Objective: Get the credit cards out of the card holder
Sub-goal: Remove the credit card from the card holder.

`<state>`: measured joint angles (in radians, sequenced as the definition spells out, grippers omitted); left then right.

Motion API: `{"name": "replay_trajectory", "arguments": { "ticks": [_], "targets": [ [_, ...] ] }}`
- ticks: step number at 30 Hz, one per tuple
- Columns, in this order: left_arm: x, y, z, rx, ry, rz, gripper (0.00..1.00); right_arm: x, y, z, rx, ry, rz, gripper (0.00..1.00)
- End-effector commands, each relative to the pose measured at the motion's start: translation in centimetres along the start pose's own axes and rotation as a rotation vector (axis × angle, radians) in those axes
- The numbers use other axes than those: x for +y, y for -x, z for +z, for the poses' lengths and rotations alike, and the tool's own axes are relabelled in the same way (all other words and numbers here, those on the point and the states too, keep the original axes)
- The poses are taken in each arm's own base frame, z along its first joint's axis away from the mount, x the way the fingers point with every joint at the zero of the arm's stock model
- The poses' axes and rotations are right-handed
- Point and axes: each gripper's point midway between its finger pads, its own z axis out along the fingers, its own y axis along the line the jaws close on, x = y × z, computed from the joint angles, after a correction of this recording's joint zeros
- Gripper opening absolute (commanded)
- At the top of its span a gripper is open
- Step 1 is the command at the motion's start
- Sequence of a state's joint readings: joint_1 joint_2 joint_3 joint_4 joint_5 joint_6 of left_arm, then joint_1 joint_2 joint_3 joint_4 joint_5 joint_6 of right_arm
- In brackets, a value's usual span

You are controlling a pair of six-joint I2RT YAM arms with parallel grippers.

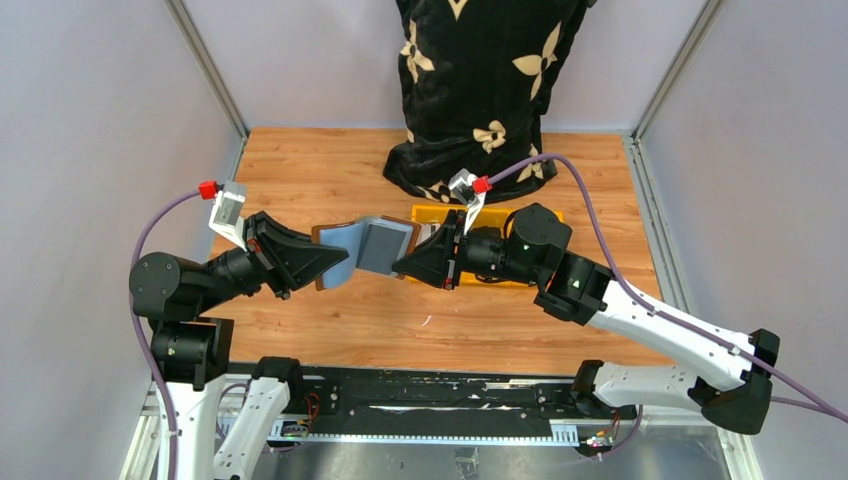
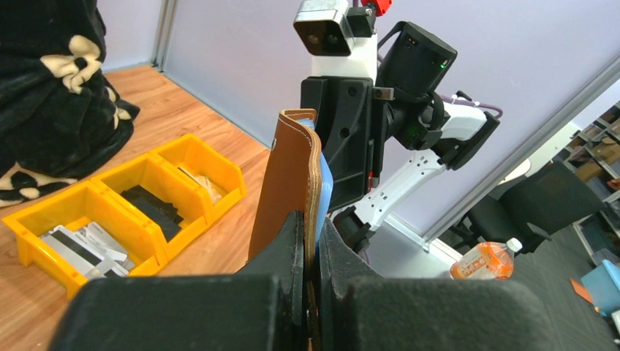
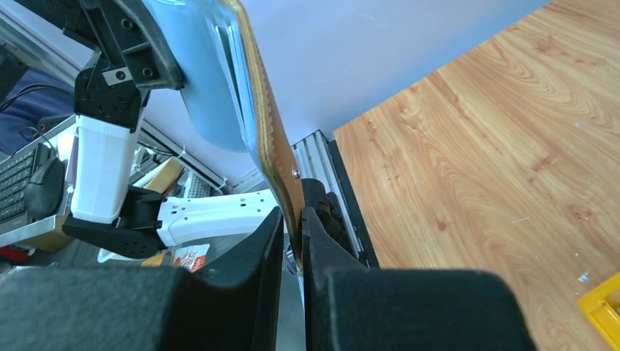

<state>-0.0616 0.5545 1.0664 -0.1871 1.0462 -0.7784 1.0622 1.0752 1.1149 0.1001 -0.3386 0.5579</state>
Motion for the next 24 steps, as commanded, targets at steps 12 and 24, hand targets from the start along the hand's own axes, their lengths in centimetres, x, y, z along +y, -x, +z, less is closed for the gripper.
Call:
{"name": "replay_trajectory", "arguments": {
  "ticks": [12,24],
  "targets": [
    [-1.5,-1.3,-0.5,0.058,-0.079,-0.003,0.00,3.4,3.9,-0.2,-0.177,0.109,-0.069,0.13],
    [-1.0,-1.9,-0.6,0.076,-0.060,0.016,0.00,4.2,3.3,0.4,-0.146,0.156,-0.041,0.15]
  ]
}}
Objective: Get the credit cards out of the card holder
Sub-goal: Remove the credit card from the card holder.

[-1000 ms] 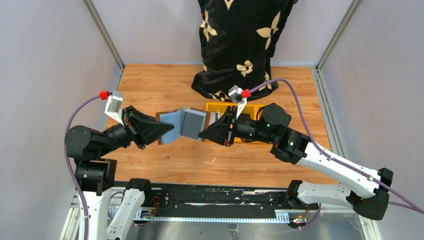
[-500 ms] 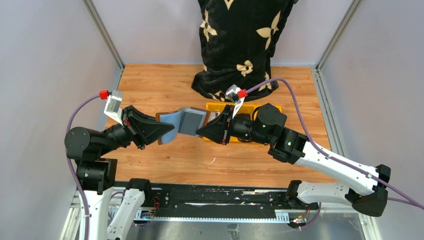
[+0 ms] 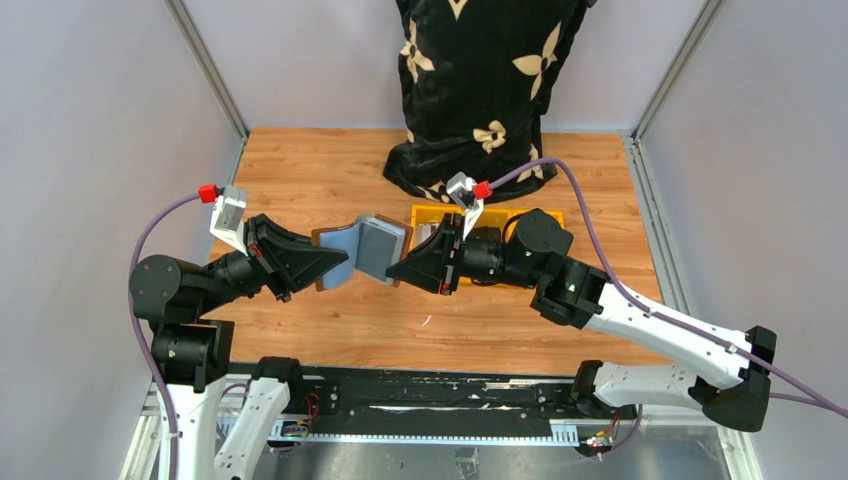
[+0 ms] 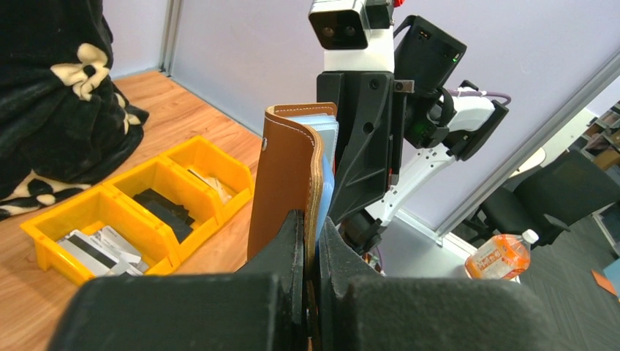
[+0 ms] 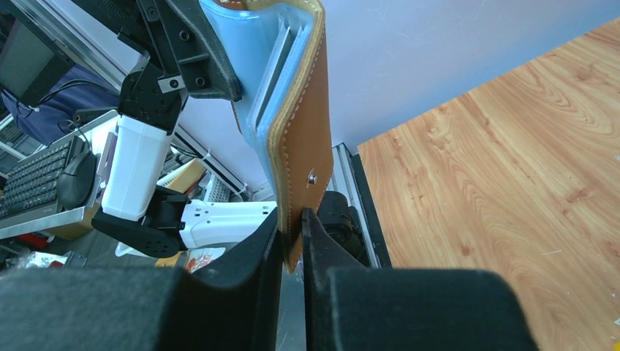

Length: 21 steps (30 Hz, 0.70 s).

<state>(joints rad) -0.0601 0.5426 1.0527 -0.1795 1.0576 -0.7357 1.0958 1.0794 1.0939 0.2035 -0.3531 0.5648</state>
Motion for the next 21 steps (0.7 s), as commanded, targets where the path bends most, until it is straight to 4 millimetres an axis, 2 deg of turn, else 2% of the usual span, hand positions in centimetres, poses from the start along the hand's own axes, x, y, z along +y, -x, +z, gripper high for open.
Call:
{"name": "replay_trajectory", "arguments": {
  "ticks": [1,4,7,21],
  "targets": [
    [-1.1,-1.5,-0.5,0.070,-0.052,-0.030,0.00,2.6,3.0,0.0,-0.112,0.091,-0.034,0.13],
    [-0.9,-1.6,-0.5,0.067,-0.043,-0.017,0.00,4.1,3.2,-0.7,-0.130,0.170,-0.052,0.13],
    [-0.5,-1.5,-0.4,0.063,-0.028,-0.018,0.00,5.0,3.2,-1.2,-0.133,0.218,-0.060,0.20],
    [-0.7,-1.0,-0.4,0.046,-0.022,-0.018,0.00,4.5,2.5,-1.0,-0.098,0.195,-0.044,0.32]
  ]
}}
